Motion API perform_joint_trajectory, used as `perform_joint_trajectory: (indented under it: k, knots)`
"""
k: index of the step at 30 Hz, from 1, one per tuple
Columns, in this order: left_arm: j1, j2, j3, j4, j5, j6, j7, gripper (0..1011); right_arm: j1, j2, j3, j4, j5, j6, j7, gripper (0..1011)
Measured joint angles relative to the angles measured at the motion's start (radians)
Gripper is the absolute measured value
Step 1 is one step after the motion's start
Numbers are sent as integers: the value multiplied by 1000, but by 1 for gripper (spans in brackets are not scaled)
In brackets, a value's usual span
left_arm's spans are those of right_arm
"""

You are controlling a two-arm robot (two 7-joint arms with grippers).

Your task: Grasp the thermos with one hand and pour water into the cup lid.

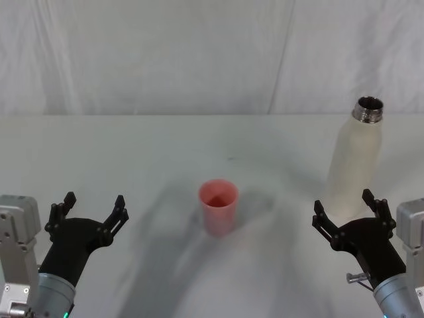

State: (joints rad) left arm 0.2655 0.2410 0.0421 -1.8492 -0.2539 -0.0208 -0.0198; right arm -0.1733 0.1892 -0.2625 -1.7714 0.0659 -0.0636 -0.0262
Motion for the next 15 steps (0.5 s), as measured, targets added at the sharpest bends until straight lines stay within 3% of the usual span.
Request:
perform_joint_trajectory:
  k: [7,15]
  knots:
    - [0,0,0,0,0,0,0,1001,0,0,0,0,0,0,0,1001]
    - [0,0,0,0,0,0,0,1001,-17,-18,54,3,11,-4,8,1001]
